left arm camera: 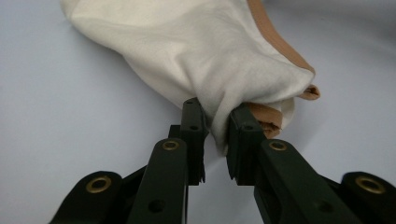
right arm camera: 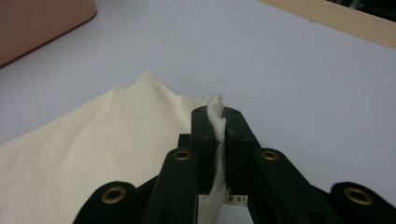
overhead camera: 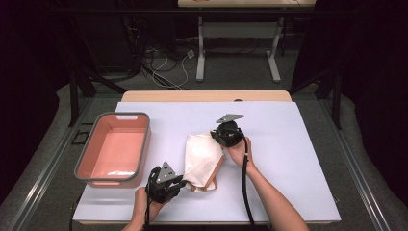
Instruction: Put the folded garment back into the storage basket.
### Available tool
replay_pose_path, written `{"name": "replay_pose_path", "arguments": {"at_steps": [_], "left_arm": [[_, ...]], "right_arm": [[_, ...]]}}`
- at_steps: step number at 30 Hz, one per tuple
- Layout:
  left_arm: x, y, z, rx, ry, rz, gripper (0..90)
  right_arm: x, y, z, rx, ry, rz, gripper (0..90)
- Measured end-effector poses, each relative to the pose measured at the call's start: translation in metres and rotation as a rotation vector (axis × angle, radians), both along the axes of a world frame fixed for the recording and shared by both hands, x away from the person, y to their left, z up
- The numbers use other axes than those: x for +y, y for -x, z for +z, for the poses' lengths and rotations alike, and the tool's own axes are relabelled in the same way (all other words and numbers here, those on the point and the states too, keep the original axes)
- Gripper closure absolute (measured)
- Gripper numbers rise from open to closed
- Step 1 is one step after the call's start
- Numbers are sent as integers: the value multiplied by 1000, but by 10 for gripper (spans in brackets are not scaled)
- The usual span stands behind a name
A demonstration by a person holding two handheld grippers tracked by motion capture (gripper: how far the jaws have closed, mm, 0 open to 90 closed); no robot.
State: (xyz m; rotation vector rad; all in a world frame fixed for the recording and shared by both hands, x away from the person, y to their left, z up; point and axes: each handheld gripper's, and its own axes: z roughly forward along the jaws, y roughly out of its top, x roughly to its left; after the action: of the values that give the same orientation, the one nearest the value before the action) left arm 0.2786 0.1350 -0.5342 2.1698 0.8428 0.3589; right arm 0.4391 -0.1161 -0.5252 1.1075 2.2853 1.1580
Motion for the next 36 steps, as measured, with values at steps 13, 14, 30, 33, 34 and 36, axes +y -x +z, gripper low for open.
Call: {"name": "replay_pose_path", "arguments": {"at_steps": [13,14,30,33,34,36], "left_arm": [[19,1,-4,16,-21,43,789],[20,1,-5,20,-21,44,788],[26,1,-13,178,-68,21,538],[27,2,-11,181,-66,25,415],[28,1,-9,192,-79,8,386],[28,0,-10,199,-75,3,339]], "right_arm": [[23,-7,-15,18,-5,14,842],[24,-6,-15,35,6,6,842],[9,2,-13,131,40,54,435],[2,8,-11,147,43,60,376],[0,10,-11,137,30,54,359],[-5,14,-10,144,19,59,328]]}}
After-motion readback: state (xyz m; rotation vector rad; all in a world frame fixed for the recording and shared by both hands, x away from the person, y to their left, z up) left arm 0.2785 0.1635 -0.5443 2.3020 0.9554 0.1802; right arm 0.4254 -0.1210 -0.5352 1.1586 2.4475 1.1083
